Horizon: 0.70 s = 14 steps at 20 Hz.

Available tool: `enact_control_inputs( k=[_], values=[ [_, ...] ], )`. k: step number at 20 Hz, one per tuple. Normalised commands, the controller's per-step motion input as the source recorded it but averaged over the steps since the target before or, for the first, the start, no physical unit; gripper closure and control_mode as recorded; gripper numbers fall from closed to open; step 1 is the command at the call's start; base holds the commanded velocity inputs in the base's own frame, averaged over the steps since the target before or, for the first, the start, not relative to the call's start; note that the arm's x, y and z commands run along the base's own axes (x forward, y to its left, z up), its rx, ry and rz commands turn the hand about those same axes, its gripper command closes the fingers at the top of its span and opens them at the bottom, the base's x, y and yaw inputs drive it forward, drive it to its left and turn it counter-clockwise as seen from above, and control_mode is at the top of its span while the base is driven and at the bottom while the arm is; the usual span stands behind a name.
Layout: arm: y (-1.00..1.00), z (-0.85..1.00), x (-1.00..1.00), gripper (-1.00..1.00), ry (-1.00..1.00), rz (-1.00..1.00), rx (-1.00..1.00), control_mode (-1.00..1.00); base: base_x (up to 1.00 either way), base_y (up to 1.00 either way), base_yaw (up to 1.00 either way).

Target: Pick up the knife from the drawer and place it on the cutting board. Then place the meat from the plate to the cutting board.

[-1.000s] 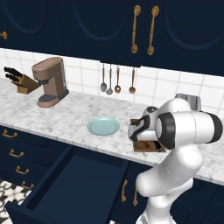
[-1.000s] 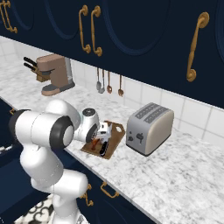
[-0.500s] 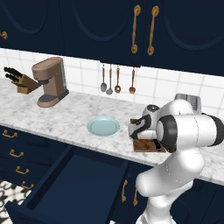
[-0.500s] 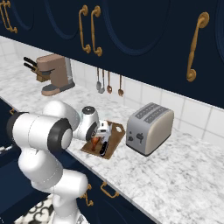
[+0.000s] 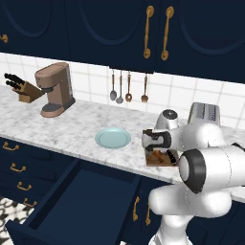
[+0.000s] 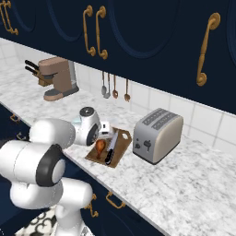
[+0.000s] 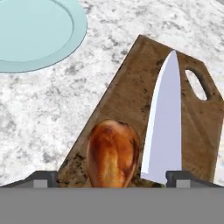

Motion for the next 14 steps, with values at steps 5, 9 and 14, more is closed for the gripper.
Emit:
enact_control_inputs(
  k=[5, 9, 14],
  values=[
    [0.45, 0.52, -0.62, -1.0, -0.22, 0.0, -0.02, -1.0, 0.0, 0.0, 0.0],
    [0.28, 0.72, -0.81, -1.0, -0.23, 0.0, -0.04, -1.0, 0.0, 0.0, 0.0],
    [0.24, 0.96, -0.98, -1.0, -0.25, 0.01, -0.03, -1.0, 0.0, 0.0, 0.0]
  ],
)
